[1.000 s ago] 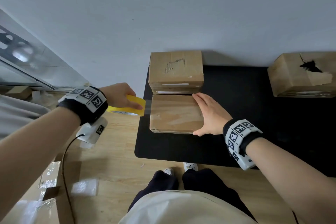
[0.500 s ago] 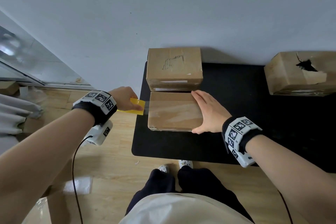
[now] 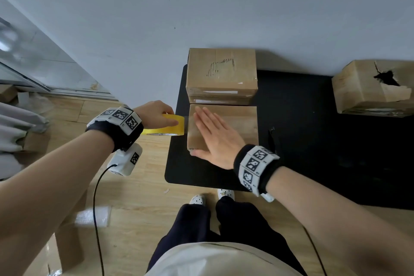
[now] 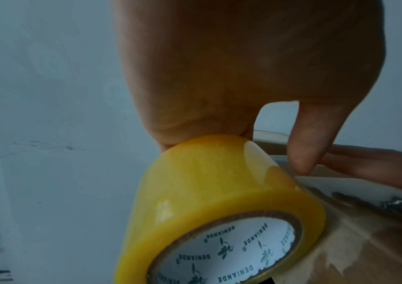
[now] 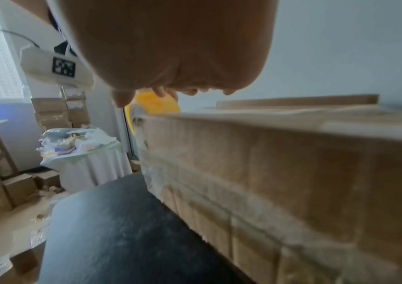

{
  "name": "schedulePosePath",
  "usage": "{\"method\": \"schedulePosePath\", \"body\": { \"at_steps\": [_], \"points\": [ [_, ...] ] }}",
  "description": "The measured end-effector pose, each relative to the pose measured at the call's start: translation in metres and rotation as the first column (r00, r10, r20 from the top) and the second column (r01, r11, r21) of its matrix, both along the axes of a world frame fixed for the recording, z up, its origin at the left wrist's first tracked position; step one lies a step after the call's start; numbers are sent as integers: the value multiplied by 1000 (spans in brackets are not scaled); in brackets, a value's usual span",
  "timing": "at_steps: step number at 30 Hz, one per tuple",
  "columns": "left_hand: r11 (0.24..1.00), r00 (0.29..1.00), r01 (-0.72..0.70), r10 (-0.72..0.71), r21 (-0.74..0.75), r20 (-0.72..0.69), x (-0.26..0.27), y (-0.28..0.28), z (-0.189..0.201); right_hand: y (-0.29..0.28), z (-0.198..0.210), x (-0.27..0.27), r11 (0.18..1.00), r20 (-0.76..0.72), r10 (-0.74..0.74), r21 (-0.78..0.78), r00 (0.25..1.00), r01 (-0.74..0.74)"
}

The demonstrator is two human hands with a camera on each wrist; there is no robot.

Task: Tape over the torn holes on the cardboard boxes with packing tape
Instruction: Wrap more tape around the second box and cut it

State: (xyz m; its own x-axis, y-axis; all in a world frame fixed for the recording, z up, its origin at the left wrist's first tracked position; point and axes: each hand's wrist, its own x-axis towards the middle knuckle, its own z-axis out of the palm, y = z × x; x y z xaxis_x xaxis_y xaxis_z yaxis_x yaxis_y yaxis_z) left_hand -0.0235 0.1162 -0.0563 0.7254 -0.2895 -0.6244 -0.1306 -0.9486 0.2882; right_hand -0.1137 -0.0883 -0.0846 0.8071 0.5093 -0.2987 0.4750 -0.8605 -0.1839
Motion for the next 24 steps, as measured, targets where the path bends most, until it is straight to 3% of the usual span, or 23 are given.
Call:
{"method": "schedulePosePath", "body": {
  "at_steps": [8,24],
  "points": [
    [999,1000,28,-28,-44,3,-5,5,0,4,-16,-6,997,15,-59,-54,998,60],
    [998,999,44,-44,-55,0,-3,7,-1,-86,-16,-23,962,-9,-246,-123,969,243]
  ]
}}
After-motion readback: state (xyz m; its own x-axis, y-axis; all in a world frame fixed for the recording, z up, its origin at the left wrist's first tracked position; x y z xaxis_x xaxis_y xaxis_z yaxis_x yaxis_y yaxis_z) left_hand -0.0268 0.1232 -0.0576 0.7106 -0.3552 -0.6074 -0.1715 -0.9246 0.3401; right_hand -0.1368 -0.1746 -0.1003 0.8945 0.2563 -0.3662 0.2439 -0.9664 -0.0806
